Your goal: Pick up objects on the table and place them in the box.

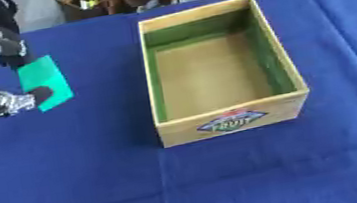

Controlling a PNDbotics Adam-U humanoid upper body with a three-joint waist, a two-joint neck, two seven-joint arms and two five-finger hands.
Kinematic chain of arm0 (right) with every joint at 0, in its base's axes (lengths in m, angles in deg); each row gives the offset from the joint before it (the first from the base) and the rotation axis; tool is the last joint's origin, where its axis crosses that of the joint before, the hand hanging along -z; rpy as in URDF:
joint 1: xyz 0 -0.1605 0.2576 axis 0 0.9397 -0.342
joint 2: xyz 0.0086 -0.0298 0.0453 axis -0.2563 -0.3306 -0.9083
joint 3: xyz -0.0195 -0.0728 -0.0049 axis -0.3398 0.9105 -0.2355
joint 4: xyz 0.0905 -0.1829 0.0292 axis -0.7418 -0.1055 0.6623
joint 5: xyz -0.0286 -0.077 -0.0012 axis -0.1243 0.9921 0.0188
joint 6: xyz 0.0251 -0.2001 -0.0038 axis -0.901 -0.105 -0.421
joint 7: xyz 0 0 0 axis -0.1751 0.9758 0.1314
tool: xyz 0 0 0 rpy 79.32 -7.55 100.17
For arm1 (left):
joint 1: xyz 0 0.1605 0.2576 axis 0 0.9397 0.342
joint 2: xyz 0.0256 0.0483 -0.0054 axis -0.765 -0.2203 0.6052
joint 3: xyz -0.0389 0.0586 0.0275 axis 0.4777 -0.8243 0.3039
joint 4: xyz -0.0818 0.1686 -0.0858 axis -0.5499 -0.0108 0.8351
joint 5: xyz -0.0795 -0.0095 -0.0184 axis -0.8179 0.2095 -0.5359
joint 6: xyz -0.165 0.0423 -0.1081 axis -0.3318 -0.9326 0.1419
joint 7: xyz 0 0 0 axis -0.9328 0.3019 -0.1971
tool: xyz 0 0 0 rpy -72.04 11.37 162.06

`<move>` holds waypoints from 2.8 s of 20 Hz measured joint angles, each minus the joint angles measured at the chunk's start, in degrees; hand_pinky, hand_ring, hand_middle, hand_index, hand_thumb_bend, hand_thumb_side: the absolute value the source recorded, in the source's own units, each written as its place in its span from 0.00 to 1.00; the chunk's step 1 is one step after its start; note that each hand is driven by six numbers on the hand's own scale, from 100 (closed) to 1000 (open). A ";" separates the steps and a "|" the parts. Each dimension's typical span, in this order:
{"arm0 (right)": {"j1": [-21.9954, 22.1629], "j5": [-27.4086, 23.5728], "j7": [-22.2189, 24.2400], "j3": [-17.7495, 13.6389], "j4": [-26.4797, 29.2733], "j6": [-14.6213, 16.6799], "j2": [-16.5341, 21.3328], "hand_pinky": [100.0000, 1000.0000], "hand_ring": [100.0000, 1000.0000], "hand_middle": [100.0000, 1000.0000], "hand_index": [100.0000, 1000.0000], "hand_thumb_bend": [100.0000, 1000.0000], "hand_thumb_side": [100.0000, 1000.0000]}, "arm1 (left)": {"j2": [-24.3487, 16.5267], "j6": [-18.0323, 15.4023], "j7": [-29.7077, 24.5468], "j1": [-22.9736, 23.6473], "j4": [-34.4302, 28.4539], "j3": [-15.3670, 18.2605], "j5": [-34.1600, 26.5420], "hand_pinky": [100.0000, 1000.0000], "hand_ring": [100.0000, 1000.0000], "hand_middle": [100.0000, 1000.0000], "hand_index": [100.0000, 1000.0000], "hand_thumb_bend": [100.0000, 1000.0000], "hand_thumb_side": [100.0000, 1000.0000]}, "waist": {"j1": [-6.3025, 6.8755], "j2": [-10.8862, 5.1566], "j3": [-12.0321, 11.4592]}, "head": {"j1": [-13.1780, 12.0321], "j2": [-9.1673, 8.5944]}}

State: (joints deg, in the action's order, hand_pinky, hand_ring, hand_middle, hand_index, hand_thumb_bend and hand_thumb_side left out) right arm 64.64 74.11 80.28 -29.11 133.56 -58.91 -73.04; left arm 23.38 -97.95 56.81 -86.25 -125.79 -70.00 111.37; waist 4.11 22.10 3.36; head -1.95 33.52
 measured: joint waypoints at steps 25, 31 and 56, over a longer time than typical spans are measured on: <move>-4.10 -3.26 7.70 3.70 0.00 -5.04 -1.72 0.95 0.89 0.63 0.82 0.00 0.47 | 8.88 -0.75 11.29 -10.83 3.55 -4.21 6.93 0.35 0.36 0.28 0.42 0.00 0.78 | 1.80 0.86 5.79 | -7.35 -1.38; -3.04 -2.97 10.31 3.83 0.00 -5.92 -2.25 0.95 0.89 0.63 0.82 0.00 0.45 | 9.05 -2.20 11.38 -10.84 2.62 -5.42 6.95 0.35 0.36 0.28 0.43 0.00 0.78 | 2.15 0.86 5.74 | -7.44 -1.37; -4.14 -2.44 9.30 3.88 0.00 -8.16 -2.54 0.96 0.89 0.63 0.83 0.00 0.59 | 14.13 -7.75 7.72 -9.95 -1.21 -12.01 8.95 0.44 0.44 0.39 0.54 0.11 0.82 | 2.75 0.92 5.98 | -7.05 -1.37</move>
State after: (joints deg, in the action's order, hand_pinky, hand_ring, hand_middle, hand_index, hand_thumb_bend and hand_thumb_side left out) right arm 60.50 71.67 89.57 -25.23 133.56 -67.07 -75.58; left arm 37.51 -105.70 64.52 -96.20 -127.00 -82.01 120.32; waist 6.85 23.02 9.34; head -9.00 32.15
